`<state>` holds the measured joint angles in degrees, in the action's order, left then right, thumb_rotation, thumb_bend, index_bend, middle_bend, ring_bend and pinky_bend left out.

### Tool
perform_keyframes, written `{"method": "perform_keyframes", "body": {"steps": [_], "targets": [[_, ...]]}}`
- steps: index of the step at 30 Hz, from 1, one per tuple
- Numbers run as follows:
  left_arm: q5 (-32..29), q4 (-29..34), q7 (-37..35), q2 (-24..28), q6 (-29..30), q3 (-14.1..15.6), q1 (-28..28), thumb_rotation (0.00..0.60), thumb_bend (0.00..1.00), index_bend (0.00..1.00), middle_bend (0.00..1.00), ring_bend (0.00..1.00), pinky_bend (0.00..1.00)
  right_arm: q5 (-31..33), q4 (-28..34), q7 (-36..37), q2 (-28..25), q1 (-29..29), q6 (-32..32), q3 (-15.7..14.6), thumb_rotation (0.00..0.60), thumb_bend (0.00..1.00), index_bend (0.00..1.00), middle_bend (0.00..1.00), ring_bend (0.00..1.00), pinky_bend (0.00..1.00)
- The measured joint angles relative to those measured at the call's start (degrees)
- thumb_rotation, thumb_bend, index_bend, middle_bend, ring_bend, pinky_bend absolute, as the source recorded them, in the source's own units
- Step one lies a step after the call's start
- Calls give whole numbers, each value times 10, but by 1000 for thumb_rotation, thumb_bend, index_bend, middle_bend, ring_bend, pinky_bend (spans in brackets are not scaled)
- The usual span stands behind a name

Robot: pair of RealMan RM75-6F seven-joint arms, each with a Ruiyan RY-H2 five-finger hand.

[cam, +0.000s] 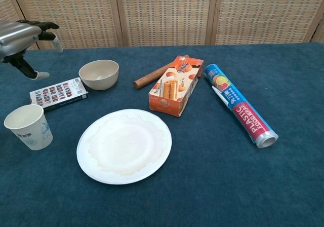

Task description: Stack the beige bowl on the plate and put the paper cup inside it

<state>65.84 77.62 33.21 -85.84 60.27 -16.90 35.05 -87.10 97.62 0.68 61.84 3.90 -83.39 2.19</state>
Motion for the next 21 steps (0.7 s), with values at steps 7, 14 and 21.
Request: {"method": "perform_keyframes", "body": {"steps": [7,14,21], "targets": [[-46,-96,22,-69,-41,-3,51,600,289,346,13,0,0,20,-13,29,-3,2,9,7,600,146,0,0,0,0],[-71,-158,26,-112,-64,-5,85,600,294,374,24,0,0,28,-21,46,-4,3,15,10,600,146,0,0,0,0],[-74,-209,22,-148,-78,-2,113,600,297,410,46,0,0,34,-27,54,-4,4,21,11,600,146,0,0,0,0]]}}
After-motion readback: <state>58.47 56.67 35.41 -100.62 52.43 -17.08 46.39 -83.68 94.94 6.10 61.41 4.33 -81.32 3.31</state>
